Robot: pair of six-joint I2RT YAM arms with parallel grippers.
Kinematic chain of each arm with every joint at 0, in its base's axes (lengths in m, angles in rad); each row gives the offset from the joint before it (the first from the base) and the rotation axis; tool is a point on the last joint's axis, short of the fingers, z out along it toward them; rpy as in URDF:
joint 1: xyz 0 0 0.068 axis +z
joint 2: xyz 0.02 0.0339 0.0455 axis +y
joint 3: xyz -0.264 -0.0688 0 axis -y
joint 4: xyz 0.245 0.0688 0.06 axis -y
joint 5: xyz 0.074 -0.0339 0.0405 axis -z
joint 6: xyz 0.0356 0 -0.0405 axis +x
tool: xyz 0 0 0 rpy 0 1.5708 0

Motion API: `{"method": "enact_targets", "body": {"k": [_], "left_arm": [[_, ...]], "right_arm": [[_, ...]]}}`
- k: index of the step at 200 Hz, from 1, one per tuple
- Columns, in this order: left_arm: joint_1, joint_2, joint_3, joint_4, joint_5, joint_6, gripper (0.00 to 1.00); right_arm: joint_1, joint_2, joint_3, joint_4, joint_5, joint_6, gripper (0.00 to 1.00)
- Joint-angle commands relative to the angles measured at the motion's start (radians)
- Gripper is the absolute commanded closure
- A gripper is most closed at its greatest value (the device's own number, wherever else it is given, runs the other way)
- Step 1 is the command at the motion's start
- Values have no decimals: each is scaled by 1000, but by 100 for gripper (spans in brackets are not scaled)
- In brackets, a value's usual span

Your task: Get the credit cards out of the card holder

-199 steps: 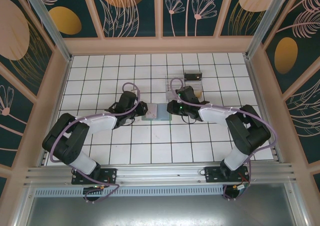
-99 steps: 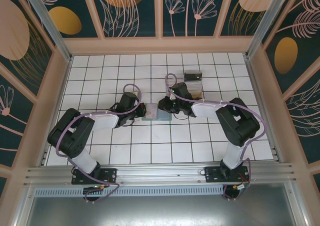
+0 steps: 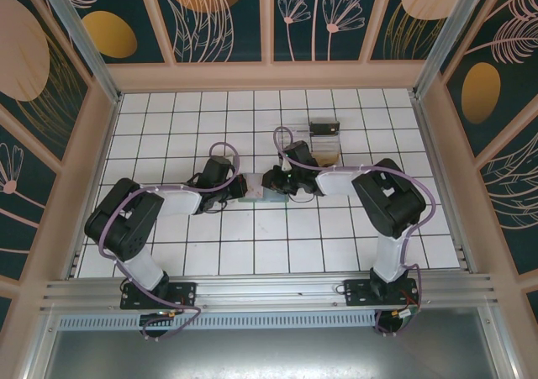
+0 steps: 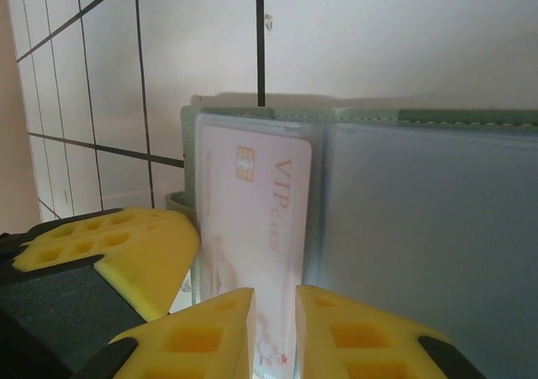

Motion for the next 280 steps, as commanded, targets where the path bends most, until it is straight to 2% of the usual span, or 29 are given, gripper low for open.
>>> {"method": "enact_targets", "body": {"k": [1, 196, 209, 239, 254, 280], "left_arm": [[5, 15, -4, -17, -12, -9, 100], [5, 1, -22, -14, -1, -24, 100], [5, 1, -21, -13, 0, -25, 100], [5, 0, -22, -14, 3, -24, 100], [5, -1, -21, -14, 5, -24, 100], [5, 0, -20, -24, -7, -24, 100]], "right_arm": [[8, 19, 30, 3, -27, 12, 78], [7, 76, 58, -44, -23, 9, 79], [5, 73, 44, -17, -39, 20, 88], [2, 67, 39, -3, -49, 23, 91], [1, 65, 38, -1, -50, 21, 100], [-8, 51, 19, -1, -46, 20, 100]]}}
